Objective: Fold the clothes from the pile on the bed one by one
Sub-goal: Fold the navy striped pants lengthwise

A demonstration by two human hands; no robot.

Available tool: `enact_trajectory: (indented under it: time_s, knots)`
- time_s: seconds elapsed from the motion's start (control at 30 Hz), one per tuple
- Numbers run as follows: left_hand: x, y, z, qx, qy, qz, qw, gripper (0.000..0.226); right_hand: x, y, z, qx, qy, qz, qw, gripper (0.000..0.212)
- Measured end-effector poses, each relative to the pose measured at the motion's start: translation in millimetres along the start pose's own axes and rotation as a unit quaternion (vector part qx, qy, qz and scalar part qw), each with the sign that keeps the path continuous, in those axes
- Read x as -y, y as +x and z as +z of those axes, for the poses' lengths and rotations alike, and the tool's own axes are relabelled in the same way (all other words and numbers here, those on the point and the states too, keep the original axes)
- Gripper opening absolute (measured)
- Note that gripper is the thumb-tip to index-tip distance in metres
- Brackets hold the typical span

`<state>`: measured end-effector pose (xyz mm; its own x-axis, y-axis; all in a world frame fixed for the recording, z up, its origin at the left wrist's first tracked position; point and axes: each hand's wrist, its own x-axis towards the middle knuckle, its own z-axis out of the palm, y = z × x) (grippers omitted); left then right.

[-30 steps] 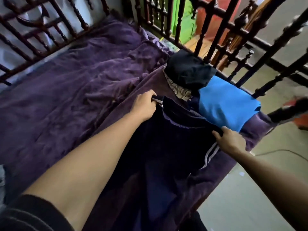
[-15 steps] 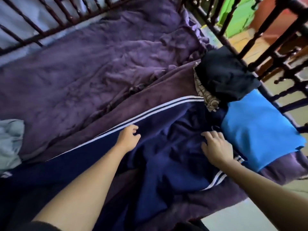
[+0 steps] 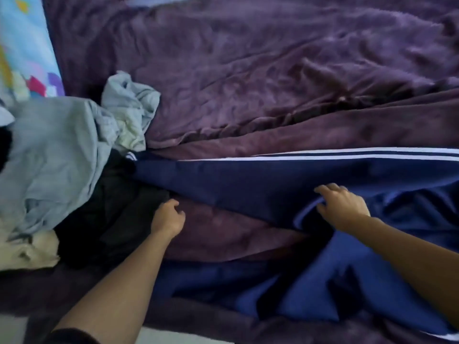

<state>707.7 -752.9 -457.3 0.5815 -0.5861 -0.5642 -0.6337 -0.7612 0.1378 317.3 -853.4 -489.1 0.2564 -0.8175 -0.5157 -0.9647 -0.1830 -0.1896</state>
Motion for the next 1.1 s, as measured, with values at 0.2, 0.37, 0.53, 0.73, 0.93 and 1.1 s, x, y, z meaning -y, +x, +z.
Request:
enact_trajectory:
  time_s: [0.2, 0.37, 0.53, 0.73, 0.93, 1.1]
  knots:
    - [62.3, 51.5, 18.4, -0.059, -0.010, 0.032, 0.998, 0.031, 93.9, 25.8, 56.7, 0.002, -0.008, -0.055, 0.998, 0.051]
    - [68.0, 109.5, -16.8, -0.302, -0.167, 0.109, 0.932, 0.058, 157.1, 88.9, 60.3, -0.149, 0.058, -0.093, 0.983, 0.059]
    - [69.6, 171.2, -54.2, -0.134, -0.160, 0.167, 0.964, 0.058, 180.4, 146.6, 47.9, -0.054, 0.015, 0.003, 0.998, 0.063]
    - [53.3, 135.0, -75.5, -0.155, -0.223, 0.262, 0.926, 0.028, 175.0, 107.4, 32.3, -0.050, 0.114, 0.058, 0.991, 0.030]
    - [63.4, 123.2, -116.5, -0.114, -0.047, 0.329, 0.936, 0.020, 157.8, 105.8, -17.8, -0.060, 0.158, 0.031, 0.985, 0.043]
    - [88.4, 156.0, -121.6, -0.235, -0.095, 0.148, 0.956, 0.034, 168.8, 130.9, -23.4, -0.096, 0.060, 0.059, 0.992, 0.052]
